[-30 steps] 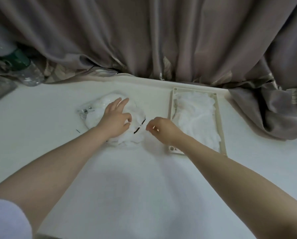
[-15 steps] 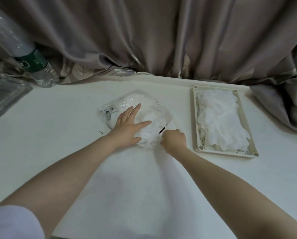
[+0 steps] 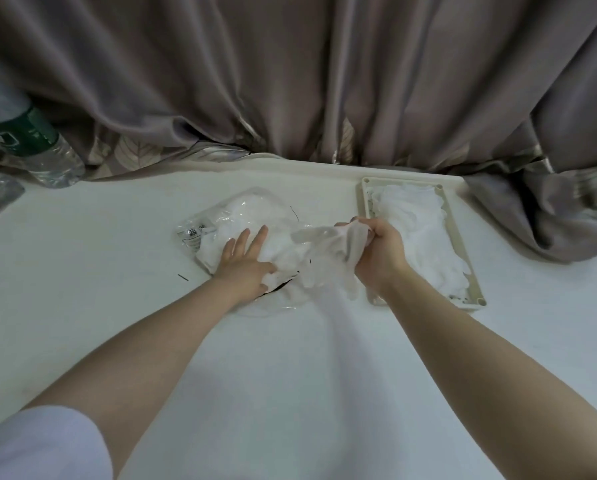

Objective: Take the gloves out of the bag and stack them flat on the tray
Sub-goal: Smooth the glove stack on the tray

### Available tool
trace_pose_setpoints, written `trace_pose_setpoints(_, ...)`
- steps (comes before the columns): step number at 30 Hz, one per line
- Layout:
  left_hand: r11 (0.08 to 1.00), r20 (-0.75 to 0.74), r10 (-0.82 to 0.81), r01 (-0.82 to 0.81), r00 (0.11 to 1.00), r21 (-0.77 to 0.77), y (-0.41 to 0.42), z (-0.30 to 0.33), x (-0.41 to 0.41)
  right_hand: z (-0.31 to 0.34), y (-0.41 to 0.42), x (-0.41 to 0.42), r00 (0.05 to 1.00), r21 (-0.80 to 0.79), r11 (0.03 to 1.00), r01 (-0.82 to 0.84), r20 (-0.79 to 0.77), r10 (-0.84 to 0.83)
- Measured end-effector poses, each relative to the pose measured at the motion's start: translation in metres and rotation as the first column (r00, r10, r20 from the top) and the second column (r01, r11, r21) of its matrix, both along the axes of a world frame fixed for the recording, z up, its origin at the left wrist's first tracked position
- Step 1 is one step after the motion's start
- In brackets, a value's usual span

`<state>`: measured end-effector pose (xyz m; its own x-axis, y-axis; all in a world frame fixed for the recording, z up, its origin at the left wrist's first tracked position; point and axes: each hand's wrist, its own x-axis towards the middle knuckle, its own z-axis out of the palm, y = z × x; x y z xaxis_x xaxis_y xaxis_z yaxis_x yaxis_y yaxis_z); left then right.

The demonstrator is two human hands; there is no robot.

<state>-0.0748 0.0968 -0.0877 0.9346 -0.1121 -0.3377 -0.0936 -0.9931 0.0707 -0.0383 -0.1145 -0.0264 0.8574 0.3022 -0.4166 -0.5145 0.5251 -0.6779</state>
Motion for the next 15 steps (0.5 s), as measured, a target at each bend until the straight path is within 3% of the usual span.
trace_pose_setpoints(2, 1.000, 0.050, 0.009, -0.008, 0.999, -0.028, -0.005, 0.002, -0.001, 0.003, -0.007, 0.002, 0.997, 0.087, 0.995, 0.045, -0.067, -0.039)
trace_pose_setpoints(3, 0.995, 0.146, 0.009, 0.006, 0.989, -0.101, -0.009, 0.005, -0.002, 0.004, -0.010, 0.001, 0.995, 0.075, 0.995, 0.066, -0.085, -0.060)
trace_pose_setpoints(5, 0.946, 0.345, 0.071, 0.046, 0.936, -0.320, -0.023, 0.017, -0.001, 0.005, -0.016, -0.001, 0.991, 0.071, 0.993, 0.090, -0.101, -0.083)
trace_pose_setpoints(6, 0.878, 0.316, 0.156, 0.015, 0.936, -0.478, -0.033, 0.027, -0.001, 0.007, -0.021, -0.003, 0.989, 0.093, 0.990, 0.104, -0.111, -0.093)
trace_pose_setpoints(7, 0.754, 0.171, 0.242, -0.074, 0.955, -0.653, -0.045, 0.039, -0.001, 0.009, -0.027, -0.005, 0.988, 0.120, 0.986, 0.118, -0.118, -0.104)
trace_pose_setpoints(8, 0.573, -0.070, 0.280, -0.225, 0.958, -0.788, -0.057, 0.050, -0.002, 0.011, -0.032, -0.007, 0.986, 0.154, 0.980, 0.127, -0.124, -0.108)
trace_pose_setpoints(9, 0.388, -0.307, 0.255, -0.388, 0.917, -0.836, -0.070, 0.060, -0.002, 0.011, -0.038, -0.008, 0.986, 0.190, 0.973, 0.129, -0.128, -0.106)
trace_pose_setpoints(11, 0.175, -0.543, 0.145, -0.562, 0.827, -0.809, -0.087, 0.066, 0.000, 0.011, -0.048, -0.009, 0.985, 0.233, 0.962, 0.140, -0.127, -0.112)
trace_pose_setpoints(12, 0.140, -0.559, 0.104, -0.568, 0.823, -0.811, -0.094, 0.064, 0.001, 0.011, -0.054, -0.008, 0.985, 0.237, 0.961, 0.143, -0.129, -0.115)
trace_pose_setpoints(15, 0.150, -0.537, 0.037, -0.536, 0.843, -0.831, -0.112, 0.062, 0.000, 0.011, -0.076, -0.007, 0.981, 0.258, 0.952, 0.166, -0.139, -0.133)
